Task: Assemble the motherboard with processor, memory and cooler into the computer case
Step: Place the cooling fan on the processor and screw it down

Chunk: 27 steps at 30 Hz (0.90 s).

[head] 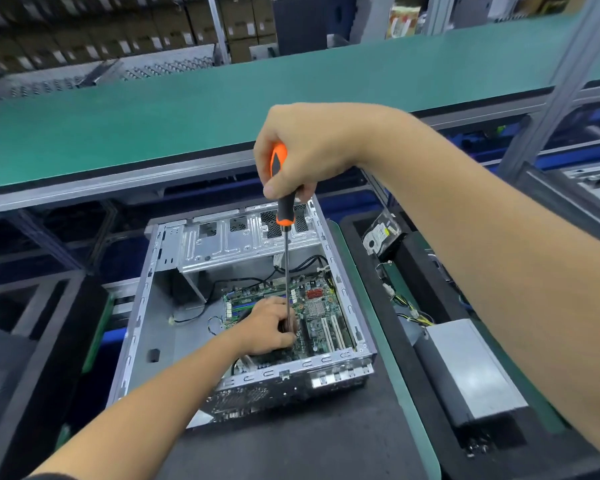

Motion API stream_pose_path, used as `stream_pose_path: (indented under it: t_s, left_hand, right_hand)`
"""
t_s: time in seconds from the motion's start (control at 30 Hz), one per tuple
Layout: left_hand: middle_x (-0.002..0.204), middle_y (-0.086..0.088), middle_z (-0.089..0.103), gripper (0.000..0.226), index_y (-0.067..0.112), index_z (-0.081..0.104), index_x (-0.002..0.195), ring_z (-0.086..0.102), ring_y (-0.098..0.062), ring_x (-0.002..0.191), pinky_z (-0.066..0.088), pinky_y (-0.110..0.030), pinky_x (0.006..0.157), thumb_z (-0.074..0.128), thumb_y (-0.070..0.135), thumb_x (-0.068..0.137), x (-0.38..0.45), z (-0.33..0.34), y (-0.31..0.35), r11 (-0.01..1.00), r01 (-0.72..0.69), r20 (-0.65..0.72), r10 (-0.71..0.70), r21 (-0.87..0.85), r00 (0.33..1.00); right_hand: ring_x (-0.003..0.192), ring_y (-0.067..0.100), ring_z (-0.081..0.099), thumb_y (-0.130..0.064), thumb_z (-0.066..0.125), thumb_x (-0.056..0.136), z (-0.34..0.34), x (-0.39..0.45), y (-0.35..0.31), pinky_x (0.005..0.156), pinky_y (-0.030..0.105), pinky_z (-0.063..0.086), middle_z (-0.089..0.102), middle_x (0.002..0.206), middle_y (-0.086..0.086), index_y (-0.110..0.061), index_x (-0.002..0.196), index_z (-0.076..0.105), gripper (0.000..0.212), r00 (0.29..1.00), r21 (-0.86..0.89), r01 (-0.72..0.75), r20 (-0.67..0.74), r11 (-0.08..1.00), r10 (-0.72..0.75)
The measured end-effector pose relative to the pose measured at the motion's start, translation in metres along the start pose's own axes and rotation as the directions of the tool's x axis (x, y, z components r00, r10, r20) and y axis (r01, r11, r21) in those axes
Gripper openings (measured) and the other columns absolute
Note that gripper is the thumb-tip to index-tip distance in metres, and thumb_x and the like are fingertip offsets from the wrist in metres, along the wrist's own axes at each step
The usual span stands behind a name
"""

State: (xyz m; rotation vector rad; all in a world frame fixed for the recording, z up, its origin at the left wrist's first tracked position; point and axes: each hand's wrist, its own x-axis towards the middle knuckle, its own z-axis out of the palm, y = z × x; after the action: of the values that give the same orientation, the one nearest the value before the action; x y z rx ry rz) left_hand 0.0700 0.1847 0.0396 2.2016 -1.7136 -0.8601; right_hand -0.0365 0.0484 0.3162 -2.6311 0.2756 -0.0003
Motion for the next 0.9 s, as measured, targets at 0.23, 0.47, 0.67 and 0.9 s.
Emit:
stream_pose_path:
  t_s: [0.23, 0.47, 0.67, 0.9]
  left_hand:
    - [0.11, -0.003, 0.052, 0.03, 0.036, 0.044, 0.064, 0.037, -0.022, 0.113, 0.026, -0.041, 0.105, 0.066, 0.026, 0.081, 0.002, 0.004, -0.001, 1.0, 0.015, 0.018, -0.015, 0.005, 1.0]
    - [0.121, -0.005, 0.052, 0.02, 0.028, 0.051, 0.071, 0.037, -0.027, 0.121, 0.024, -0.048, 0.108, 0.066, 0.033, 0.083, 0.0, 0.002, -0.004, 1.0, 0.016, 0.037, -0.015, -0.02, 0.999]
    - [0.137, -0.01, 0.044, 0.032, 0.012, 0.061, 0.104, 0.029, -0.029, 0.131, 0.019, -0.048, 0.112, 0.063, 0.038, 0.087, 0.002, 0.003, -0.007, 0.999, 0.039, 0.061, -0.04, 0.015, 0.997]
    - [0.129, -0.008, 0.047, 0.017, 0.025, 0.052, 0.081, 0.032, -0.025, 0.127, 0.018, -0.044, 0.112, 0.064, 0.034, 0.087, 0.0, 0.001, -0.006, 1.0, 0.017, 0.055, -0.016, -0.007, 0.998]
  right_hand:
    - [0.045, 0.02, 0.067, -0.015, 0.059, 0.083, 0.014, 0.013, -0.018, 0.05, 0.026, 0.052, 0.057, 0.042, -0.001, -0.009, 0.063, 0.053, 0.022, 0.999, -0.19, 0.007, -0.032, 0.982, -0.013]
    - [0.05, 0.011, 0.068, -0.013, 0.061, 0.083, 0.008, 0.014, -0.028, 0.041, 0.013, 0.043, 0.068, 0.059, -0.003, -0.008, 0.084, 0.06, 0.005, 0.997, -0.137, -0.006, 0.08, 0.991, 0.017]
    - [0.053, 0.009, 0.069, -0.011, 0.062, 0.086, 0.004, 0.012, -0.024, 0.052, 0.018, 0.046, 0.067, 0.056, -0.008, -0.013, 0.085, 0.067, 0.005, 0.998, -0.169, -0.029, 0.05, 0.985, 0.038]
    - [0.045, 0.023, 0.063, -0.021, 0.06, 0.082, 0.009, 0.013, -0.017, 0.05, 0.024, 0.045, 0.052, 0.032, -0.009, -0.01, 0.063, 0.049, 0.025, 0.995, -0.191, -0.097, -0.054, 0.977, 0.088]
